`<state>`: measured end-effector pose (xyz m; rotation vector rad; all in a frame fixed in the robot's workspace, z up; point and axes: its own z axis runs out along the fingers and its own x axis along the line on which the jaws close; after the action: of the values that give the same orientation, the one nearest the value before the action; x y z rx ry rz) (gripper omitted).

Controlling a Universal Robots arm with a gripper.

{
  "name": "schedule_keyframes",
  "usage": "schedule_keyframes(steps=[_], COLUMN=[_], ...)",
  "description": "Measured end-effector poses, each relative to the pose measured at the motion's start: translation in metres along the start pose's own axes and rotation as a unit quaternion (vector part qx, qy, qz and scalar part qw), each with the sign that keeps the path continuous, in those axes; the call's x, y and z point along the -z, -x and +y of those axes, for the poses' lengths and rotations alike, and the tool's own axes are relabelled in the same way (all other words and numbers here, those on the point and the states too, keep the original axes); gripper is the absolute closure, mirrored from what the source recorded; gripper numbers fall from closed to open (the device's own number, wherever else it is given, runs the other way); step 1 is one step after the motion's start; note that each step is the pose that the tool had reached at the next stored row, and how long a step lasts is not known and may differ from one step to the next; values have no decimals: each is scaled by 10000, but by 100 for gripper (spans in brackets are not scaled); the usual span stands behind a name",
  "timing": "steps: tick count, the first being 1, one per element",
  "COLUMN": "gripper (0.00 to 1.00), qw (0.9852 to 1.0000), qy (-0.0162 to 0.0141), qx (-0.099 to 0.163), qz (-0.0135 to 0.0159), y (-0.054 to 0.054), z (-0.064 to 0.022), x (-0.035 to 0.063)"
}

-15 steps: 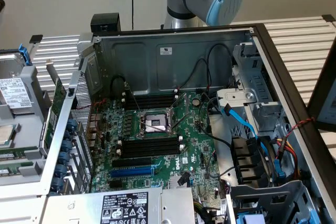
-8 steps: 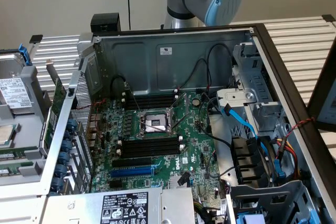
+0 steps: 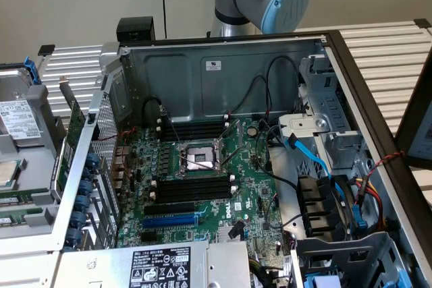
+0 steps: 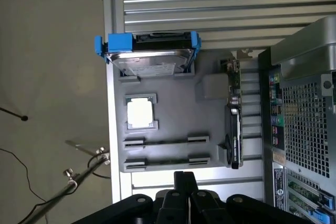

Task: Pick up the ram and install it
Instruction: 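Reach for the ram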

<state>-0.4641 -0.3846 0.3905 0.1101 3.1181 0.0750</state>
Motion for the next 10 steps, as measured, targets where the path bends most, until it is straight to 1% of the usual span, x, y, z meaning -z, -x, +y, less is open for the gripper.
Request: schedule_keyframes(steps=[10], gripper=[90], qw=[10000], qy=[0], qx=[-1], qz=[0], y=[-1], z=[1], x=[0])
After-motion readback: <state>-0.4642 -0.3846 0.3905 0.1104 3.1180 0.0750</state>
